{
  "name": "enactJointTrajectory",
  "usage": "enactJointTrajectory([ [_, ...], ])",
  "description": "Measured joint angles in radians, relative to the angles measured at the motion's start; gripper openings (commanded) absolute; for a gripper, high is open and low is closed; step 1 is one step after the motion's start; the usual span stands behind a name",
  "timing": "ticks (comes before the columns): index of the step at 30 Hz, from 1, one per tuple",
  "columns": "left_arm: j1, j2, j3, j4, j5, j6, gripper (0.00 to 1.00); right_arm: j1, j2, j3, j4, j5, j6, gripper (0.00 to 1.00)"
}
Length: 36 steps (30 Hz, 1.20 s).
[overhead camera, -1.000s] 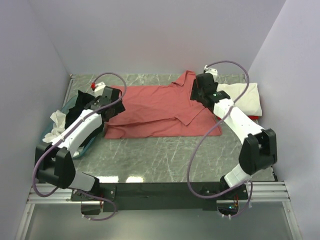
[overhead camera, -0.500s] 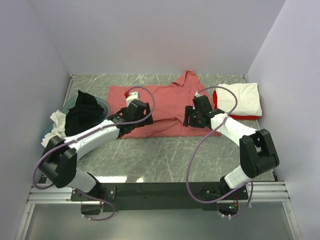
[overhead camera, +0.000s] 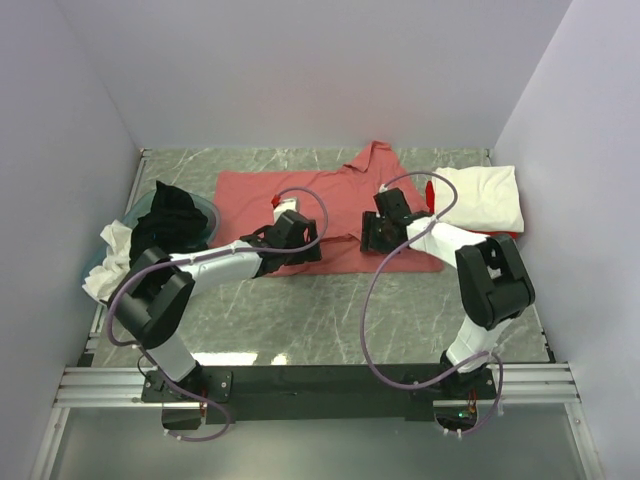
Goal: Fold and stack the t-shirts
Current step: Fold the tshirt
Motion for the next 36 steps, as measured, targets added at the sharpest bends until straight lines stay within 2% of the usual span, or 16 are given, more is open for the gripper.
enactJointTrajectory([
  [2,0.0,0.004,-0.001,0.007,0.001,0.0,0.89,0.0,0.019,0.019,0.0,0.001,-0.003,0.52],
  [3,0.0,0.008,-0.001,0.012,0.001,0.0,0.88,0.0,0.027,0.029,0.001,0.003,-0.003,0.44],
  [5,0.0,0.015,-0.002,0.019,0.001,0.0,0.88,0.0,0.038,0.043,0.002,0.011,-0.003,0.37],
  [6,-0.001,0.018,-0.002,0.019,0.0,0.0,0.88,0.0,0.04,0.049,0.002,0.016,-0.004,0.26],
  [9,-0.001,0.029,-0.014,0.029,0.0,0.0,0.89,0.0,0.042,0.072,-0.006,0.029,-0.01,0.08],
  [12,-0.001,0.032,-0.04,0.031,0.0,-0.001,0.88,0.0,0.061,0.124,-0.016,0.037,-0.018,0.0],
  [20,-0.001,0.036,-0.068,0.048,-0.003,-0.002,0.89,0.0,0.13,0.245,-0.032,0.034,-0.037,0.0],
  [27,-0.001,0.036,-0.069,0.05,-0.005,-0.004,0.89,0.0,0.283,0.478,-0.097,0.035,-0.077,0.03],
  [29,-0.001,0.036,-0.072,0.054,-0.006,-0.004,0.89,0.0,0.325,0.534,-0.114,0.039,-0.087,0.11],
  [30,-0.001,0.036,-0.074,0.057,-0.008,-0.004,0.88,0.0,0.343,0.561,-0.128,0.043,-0.093,0.23],
  [33,-0.002,0.035,-0.081,0.068,-0.009,-0.005,0.88,0.0,0.381,0.622,-0.157,0.055,-0.111,0.48],
  [36,-0.002,0.032,-0.086,0.075,-0.009,-0.011,0.89,0.0,0.388,0.652,-0.169,0.071,-0.125,0.55],
])
